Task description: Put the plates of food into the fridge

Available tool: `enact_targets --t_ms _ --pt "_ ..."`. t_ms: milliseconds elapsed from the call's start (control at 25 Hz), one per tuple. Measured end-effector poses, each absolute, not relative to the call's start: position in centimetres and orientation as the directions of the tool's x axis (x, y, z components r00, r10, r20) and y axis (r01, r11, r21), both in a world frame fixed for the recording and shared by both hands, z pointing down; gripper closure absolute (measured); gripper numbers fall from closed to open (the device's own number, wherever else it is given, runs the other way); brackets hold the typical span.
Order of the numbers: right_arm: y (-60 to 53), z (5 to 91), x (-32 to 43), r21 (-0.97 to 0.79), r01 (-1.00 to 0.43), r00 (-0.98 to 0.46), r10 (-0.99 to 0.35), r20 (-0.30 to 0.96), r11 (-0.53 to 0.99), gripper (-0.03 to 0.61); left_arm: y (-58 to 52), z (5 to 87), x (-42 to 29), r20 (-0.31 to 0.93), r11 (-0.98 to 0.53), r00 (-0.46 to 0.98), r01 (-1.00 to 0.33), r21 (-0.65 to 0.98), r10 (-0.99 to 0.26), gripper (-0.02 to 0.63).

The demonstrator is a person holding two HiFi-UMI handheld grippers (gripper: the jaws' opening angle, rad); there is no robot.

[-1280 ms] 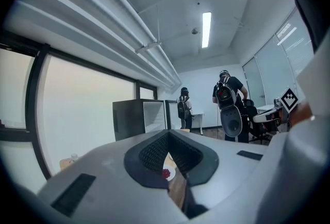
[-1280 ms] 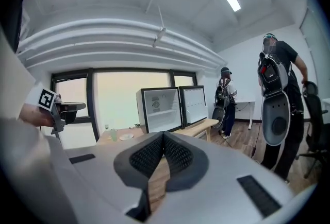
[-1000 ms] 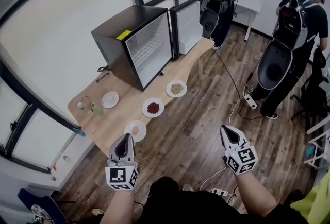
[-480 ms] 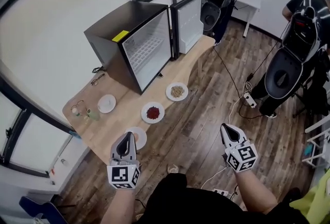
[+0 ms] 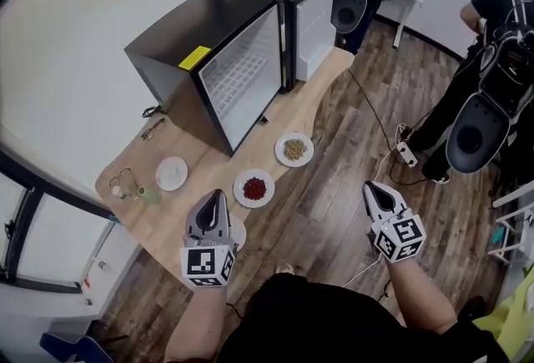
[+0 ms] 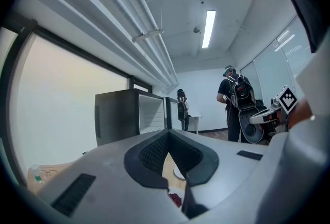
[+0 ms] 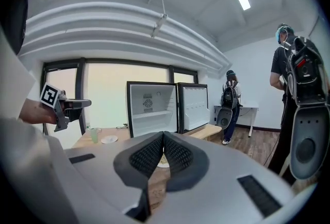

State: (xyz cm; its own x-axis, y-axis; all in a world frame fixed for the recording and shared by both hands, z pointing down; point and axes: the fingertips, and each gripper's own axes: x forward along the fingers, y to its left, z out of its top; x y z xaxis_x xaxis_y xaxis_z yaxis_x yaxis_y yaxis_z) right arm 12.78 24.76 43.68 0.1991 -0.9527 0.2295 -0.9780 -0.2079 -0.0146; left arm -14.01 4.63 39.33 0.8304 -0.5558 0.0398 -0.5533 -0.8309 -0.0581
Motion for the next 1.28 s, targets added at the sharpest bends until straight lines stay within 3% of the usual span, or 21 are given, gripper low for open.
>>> enact_targets --t_ms 440,960,1280 --pt "17.0 45.3 15.3 -0.070 -0.968 0.215 -0.943 0.254 -0.240 0.557 -2.5 39.8 -12.2 0.040 -0.830 0.829 -0.557 -0.020 -0.558 0.609" --pt "9.3 51.6 18.7 -0.162 -0.976 0.089 -0.950 0.299 -0.143 0.557 -7.1 42.2 -8.0 0.094 -0.794 0.790 -0.607 -0.025 -0.606 0.609" --pt "4.9 56.4 21.6 -0.285 -0.958 -0.059 -0.939 0.339 -0.042 0.555 -10.2 43.8 -3.8 0.125 -0.774 0.767 -0.634 -0.013 -0.630 0.609"
